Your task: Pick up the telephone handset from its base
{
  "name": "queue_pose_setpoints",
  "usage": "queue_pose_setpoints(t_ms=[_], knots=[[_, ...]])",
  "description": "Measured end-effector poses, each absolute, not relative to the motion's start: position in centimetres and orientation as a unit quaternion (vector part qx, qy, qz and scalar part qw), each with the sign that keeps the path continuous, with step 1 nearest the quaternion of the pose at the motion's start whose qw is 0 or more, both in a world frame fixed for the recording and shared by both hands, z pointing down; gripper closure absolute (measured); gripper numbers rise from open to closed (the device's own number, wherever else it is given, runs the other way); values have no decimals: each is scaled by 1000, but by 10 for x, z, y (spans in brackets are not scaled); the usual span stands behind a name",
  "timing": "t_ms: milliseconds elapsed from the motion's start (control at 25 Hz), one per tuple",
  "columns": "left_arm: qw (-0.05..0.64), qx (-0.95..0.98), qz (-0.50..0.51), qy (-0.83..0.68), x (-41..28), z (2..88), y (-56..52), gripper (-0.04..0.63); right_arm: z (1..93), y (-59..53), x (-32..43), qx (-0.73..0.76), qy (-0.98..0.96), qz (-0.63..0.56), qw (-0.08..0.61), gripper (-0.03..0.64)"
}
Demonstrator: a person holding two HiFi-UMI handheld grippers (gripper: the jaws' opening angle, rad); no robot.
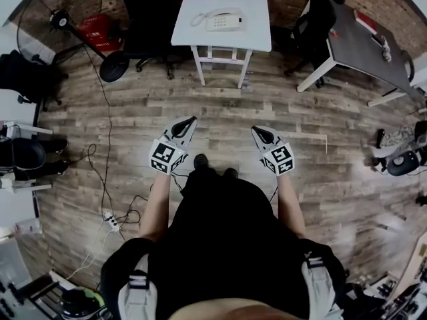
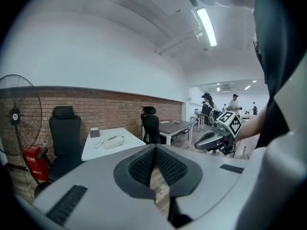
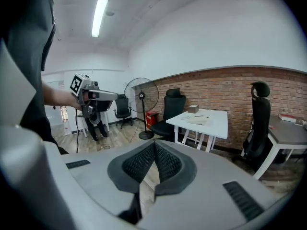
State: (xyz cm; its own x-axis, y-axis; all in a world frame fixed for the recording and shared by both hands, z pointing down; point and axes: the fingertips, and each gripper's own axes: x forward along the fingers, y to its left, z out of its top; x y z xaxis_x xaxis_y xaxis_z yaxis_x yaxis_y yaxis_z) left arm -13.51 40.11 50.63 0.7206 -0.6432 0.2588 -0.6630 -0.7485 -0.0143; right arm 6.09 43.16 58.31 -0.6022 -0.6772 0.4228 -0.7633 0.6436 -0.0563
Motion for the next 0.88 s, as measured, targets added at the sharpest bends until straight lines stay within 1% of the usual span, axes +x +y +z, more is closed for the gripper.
queue_pose_setpoints(t_ms=[200,400,440,480,520,560,640,720,880], knots=[[37,927,131,-351,-126,505,418,575,578,448,85,428,-882,136,141,618],[33,918,120,-375,-127,507,419,566,581,451,88,429,-882,128,144,619],[33,915,115,-385,-128,507,418,441,582,453,87,428,-883,130,143,620],[34,913,109,-392,-130,505,417,286,582,455,86,426,-884,132,143,618],[33,911,103,-398,-131,502,415,232,581,456,85,424,-884,132,146,618],[30,911,96,-401,-132,497,411,198,580,454,85,422,-885,129,149,618],[19,912,87,-400,-131,488,406,168,577,449,84,421,-885,124,152,620],[8,914,83,-398,-130,484,404,125,575,445,84,421,-886,124,150,620],[9,914,85,-397,-128,485,405,110,577,446,83,417,-888,123,151,619]])
